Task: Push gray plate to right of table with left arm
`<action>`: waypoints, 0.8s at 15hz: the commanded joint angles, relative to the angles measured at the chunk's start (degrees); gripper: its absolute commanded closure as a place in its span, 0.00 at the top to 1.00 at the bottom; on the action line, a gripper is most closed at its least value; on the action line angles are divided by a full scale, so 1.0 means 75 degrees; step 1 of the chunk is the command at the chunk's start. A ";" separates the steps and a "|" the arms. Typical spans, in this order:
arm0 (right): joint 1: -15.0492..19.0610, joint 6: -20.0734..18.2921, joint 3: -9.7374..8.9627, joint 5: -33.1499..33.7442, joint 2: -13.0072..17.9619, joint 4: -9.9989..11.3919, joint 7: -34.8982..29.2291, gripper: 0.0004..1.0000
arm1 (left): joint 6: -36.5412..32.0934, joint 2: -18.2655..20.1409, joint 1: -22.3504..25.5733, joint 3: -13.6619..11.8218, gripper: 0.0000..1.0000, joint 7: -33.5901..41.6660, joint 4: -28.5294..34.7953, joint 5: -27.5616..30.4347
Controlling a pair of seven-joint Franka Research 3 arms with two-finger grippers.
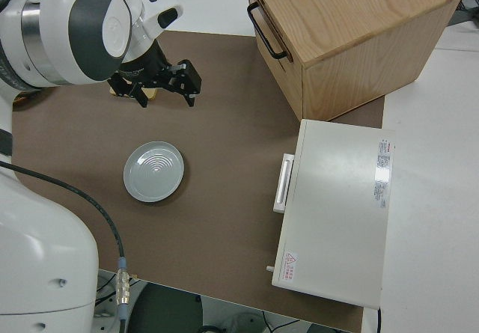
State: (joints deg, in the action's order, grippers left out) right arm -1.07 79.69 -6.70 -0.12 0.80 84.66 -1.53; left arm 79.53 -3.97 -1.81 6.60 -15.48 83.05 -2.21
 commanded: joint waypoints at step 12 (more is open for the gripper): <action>0.0154 -0.0114 -0.0103 -0.0078 0.0023 -0.0061 -0.0007 0.98 | 0.0867 0.0096 0.0523 -0.0071 1.00 0.1431 0.0468 0.0378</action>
State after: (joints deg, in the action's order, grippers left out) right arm -1.07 79.69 -6.70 -0.12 0.80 84.66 -1.53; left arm 82.48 -3.77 1.57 6.00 -5.40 83.73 -0.11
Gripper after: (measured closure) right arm 0.013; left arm 0.004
